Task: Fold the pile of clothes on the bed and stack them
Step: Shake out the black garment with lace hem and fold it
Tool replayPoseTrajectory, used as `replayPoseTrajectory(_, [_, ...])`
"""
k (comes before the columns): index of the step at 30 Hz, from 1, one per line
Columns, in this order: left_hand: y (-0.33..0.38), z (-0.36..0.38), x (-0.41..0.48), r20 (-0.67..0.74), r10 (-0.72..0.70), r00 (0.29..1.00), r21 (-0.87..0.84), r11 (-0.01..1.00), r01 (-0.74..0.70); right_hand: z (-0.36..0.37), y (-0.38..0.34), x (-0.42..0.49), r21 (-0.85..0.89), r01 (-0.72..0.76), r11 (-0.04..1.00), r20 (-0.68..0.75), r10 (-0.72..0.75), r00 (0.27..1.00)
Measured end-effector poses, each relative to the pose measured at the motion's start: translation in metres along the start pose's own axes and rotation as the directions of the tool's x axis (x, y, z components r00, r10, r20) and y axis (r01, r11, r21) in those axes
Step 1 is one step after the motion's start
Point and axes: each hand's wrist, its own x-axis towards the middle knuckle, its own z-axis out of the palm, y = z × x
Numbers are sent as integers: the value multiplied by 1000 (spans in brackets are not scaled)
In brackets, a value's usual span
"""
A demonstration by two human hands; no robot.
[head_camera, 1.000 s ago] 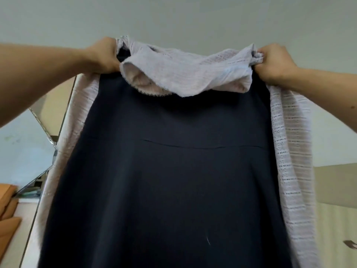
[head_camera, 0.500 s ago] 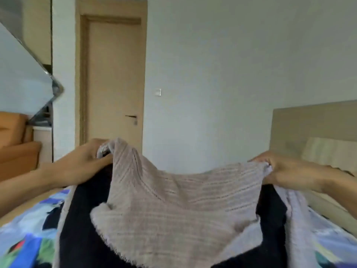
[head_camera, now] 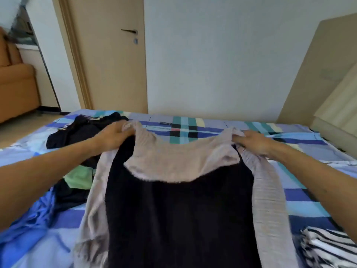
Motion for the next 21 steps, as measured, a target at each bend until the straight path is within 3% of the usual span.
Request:
replayPoseTrajectory(2, [-4, 9, 20, -159, -128, 979, 227, 960, 163, 3, -2, 27, -23, 0, 1000, -258, -6, 966])
replayPoseTrajectory(4, [-6, 30, 32, -175, -166, 971, 421, 879, 226, 25, 10, 48, -128, -103, 986, -291, 62, 955])
replayPoseTrajectory(7, [-15, 107, 8, 76, -68, 995, 470, 882, 24, 86, 25, 44, -161, -92, 983, -161, 66, 985])
replayPoseTrajectory(9, [-25, 158, -21, 222, -25, 975, 442, 894, -78, 126, 36, 36, -131, -36, 991, -16, 34, 999])
replayPoseTrajectory(13, [-64, 228, -67, 378, -193, 905, 456, 890, -1, 200, 70, 20, -160, -3, 987, 181, 33, 983])
replayPoseTrajectory(18, [-102, 268, -88, 225, -114, 968, 527, 849, -23, 258, 107, 16, -367, 34, 930, 40, -21, 999])
replayPoseTrajectory(21, [-110, 275, -85, 136, -52, 989, 530, 848, -28, 268, 111, 28, -407, 27, 913, -57, -55, 997])
